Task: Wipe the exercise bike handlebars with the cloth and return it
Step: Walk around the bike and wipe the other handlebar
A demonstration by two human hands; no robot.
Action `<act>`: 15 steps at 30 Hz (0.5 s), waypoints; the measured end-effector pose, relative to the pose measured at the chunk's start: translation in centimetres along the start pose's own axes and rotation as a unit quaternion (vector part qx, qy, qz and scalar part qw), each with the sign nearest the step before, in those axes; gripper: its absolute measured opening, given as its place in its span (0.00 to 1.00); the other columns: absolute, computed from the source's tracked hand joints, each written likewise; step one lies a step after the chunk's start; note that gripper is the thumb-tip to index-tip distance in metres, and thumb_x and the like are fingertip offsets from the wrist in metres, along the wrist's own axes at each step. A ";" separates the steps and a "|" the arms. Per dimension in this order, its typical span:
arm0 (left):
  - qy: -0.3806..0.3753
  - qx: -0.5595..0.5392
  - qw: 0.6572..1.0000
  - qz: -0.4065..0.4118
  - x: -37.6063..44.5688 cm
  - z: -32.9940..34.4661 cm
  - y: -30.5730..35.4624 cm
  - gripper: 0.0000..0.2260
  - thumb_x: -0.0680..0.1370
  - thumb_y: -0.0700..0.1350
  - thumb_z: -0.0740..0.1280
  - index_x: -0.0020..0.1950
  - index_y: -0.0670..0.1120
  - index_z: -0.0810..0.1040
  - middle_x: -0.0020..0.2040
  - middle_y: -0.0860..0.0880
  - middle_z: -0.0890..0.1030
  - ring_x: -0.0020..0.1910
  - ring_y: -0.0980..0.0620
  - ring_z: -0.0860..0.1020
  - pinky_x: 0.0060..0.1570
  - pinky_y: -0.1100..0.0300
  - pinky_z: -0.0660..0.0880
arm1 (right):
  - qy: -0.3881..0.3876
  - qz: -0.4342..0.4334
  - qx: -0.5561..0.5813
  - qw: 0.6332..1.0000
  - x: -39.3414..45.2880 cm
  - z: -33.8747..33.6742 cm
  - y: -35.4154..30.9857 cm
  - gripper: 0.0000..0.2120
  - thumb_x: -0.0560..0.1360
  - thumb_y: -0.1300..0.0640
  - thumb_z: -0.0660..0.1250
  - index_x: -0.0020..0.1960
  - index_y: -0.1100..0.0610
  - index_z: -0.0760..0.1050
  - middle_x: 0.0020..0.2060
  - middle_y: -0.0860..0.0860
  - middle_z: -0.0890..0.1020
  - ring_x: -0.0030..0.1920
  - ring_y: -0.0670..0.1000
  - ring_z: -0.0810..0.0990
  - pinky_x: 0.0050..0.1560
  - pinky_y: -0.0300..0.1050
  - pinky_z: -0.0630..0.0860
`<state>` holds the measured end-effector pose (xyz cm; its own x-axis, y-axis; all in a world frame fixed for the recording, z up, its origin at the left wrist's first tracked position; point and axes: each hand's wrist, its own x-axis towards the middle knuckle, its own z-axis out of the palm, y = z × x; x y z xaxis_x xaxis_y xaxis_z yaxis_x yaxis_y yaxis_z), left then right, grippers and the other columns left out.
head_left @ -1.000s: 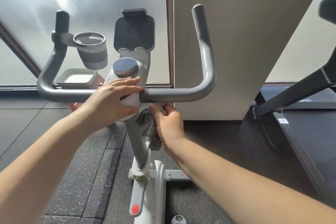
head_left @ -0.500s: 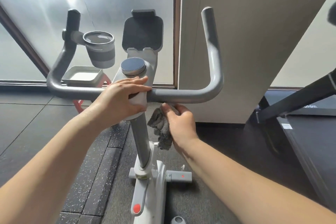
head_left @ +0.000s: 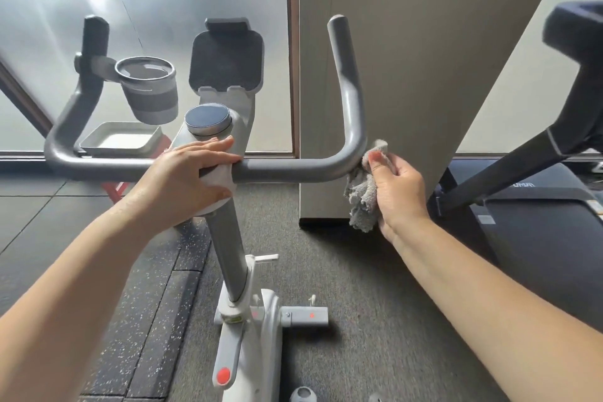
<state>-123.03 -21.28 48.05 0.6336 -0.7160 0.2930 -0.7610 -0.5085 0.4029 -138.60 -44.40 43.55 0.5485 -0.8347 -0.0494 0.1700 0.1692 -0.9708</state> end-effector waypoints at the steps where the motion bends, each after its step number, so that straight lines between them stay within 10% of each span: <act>1: 0.003 -0.001 1.000 -0.001 0.0 0.1 -0.1 0.24 0.65 0.42 0.76 0.59 0.57 0.79 0.67 0.61 0.71 0.67 0.60 0.68 0.70 0.56 0.62 | 0.002 -0.011 -0.010 1.000 0.5 -0.3 -0.6 0.04 0.76 0.54 0.67 0.49 0.52 0.79 0.42 0.50 0.84 0.44 0.48 0.82 0.57 0.52 0.79; 15: 0.113 0.083 0.990 0.024 -2.0 2.2 2.9 0.21 0.72 0.54 0.65 0.63 0.48 0.76 0.68 0.46 0.73 0.68 0.45 0.69 0.69 0.48 0.61 | -0.167 -0.038 -0.179 0.969 0.9 -6.0 -0.7 0.41 0.59 0.29 0.70 0.69 0.43 0.67 0.64 0.43 0.75 0.64 0.42 0.73 0.67 0.50 0.69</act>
<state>-126.84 -22.37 46.69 0.5967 -0.6257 0.5024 -0.7917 -0.5611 0.2416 -143.18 -48.41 42.82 0.7904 -0.6108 0.0463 -0.0420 -0.1295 -0.9907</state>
